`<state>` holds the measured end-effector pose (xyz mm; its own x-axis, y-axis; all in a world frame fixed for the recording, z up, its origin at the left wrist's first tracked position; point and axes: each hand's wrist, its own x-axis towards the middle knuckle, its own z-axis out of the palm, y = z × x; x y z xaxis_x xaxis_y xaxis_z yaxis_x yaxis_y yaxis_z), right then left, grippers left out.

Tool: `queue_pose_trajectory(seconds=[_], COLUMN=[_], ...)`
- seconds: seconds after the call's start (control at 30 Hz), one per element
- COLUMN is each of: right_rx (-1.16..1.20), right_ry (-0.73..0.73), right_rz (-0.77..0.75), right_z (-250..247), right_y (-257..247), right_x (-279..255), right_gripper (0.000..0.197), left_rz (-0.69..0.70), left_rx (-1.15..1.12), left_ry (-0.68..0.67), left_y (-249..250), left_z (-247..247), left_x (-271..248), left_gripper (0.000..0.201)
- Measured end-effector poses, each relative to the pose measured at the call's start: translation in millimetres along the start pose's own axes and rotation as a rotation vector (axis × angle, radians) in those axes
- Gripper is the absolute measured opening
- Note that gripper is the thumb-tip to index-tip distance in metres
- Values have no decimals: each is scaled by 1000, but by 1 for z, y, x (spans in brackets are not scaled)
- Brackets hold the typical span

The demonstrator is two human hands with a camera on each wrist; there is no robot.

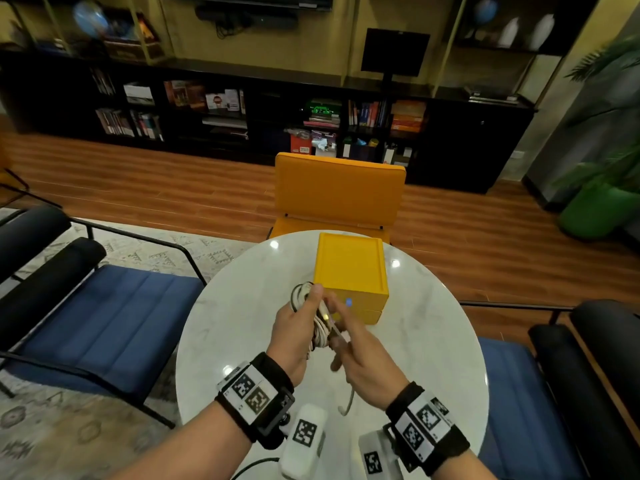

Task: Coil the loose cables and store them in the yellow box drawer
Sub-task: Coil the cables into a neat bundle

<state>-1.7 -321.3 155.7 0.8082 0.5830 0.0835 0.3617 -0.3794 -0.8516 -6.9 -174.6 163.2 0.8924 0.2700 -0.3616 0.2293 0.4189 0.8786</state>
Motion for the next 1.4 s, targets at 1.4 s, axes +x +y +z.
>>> queue_pose_trajectory(seconds=[1.4], right_rx=[157], right_ry=[220], right_rz=[313], right_z=[-26], right_y=[-16], right_x=[15], right_gripper=[20], left_rz=[-122], left_rx=[268], left_ry=[-390], left_y=[2], left_z=[-18], left_x=[-30], left_gripper=[21])
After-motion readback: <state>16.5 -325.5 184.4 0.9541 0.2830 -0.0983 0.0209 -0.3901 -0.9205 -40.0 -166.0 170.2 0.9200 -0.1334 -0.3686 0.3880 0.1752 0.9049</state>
